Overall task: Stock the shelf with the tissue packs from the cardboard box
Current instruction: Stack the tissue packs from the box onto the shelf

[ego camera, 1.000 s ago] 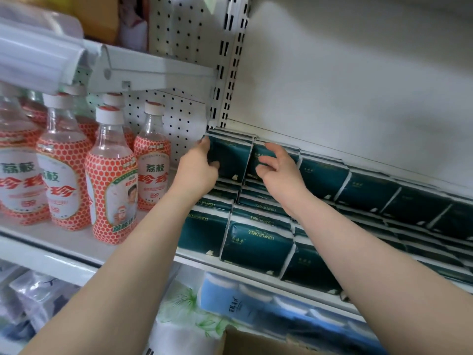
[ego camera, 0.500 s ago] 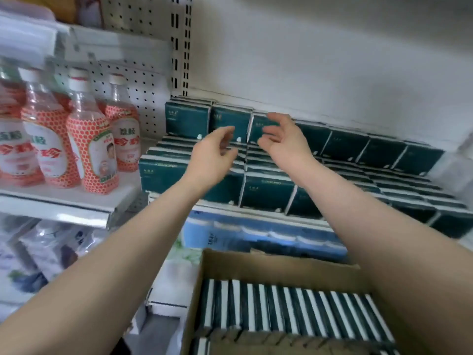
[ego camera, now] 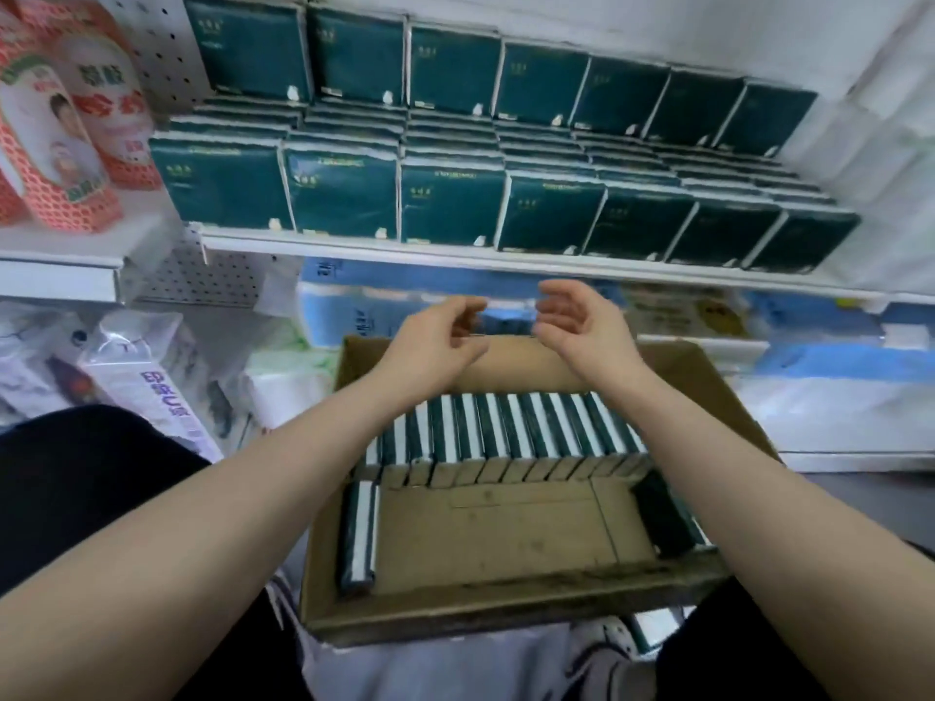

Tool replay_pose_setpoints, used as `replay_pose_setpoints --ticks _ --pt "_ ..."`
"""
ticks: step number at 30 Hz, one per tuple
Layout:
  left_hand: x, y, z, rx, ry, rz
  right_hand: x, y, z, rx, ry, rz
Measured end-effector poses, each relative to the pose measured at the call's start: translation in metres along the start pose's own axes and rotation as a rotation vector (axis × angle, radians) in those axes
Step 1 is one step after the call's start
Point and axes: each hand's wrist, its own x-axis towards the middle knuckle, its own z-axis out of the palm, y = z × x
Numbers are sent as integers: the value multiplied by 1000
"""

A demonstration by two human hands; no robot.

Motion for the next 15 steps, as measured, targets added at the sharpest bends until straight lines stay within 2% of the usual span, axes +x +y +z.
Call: replay_pose_setpoints --ticks 8,15 --pt "-11 -35 67 152 -262 -10 -30 87 10 -132 -85 275" --pt "-17 -59 105 329 -433 23 -31 121 20 -479 -189 252"
